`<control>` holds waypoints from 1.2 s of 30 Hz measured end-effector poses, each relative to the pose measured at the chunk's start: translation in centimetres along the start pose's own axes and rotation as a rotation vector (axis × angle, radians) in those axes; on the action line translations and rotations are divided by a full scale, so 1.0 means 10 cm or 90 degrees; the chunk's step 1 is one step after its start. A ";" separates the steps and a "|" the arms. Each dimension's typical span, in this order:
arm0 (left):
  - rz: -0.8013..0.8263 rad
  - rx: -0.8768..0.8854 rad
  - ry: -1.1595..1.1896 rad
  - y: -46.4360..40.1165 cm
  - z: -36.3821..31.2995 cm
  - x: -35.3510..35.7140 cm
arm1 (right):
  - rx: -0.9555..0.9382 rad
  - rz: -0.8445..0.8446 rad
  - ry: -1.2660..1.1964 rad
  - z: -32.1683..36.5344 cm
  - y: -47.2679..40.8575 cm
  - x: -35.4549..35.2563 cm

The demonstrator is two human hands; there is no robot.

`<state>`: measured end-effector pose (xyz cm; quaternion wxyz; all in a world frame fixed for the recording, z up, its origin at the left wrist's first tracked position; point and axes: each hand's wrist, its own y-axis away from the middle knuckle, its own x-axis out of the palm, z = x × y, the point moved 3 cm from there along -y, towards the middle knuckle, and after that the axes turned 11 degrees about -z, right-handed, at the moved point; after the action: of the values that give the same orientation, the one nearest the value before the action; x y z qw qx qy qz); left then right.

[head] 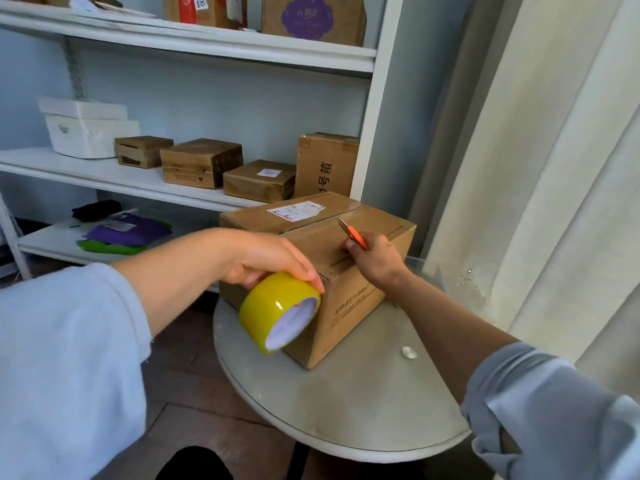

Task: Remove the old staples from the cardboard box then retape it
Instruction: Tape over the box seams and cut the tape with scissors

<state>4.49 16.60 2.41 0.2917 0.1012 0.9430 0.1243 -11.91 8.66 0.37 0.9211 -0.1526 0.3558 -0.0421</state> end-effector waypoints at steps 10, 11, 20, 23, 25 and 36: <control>-0.195 0.093 0.038 -0.09 -0.01 -0.21 | -0.092 0.034 -0.056 0.02 0.24 -0.04; -0.197 0.093 0.049 -0.11 0.00 -0.21 | -0.108 0.039 -0.023 0.00 0.26 -0.01; -0.114 0.128 -0.007 -0.25 -0.11 0.36 | 0.021 0.072 0.039 -0.46 0.21 -0.50; -0.090 0.146 -0.020 -0.26 -0.18 0.41 | 0.028 -0.052 -0.061 -0.49 0.25 -0.52; -0.085 0.141 -0.045 -0.24 -0.20 0.41 | 0.010 -0.027 -0.079 -0.42 0.28 -0.40; -0.153 0.151 0.011 -0.30 -0.08 0.13 | -0.056 -0.033 0.006 -0.32 0.25 -0.05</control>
<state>2.63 13.99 1.45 0.2820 0.0198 0.9589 -0.0226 -14.50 10.28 -2.36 0.9105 -0.2020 0.3572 -0.0512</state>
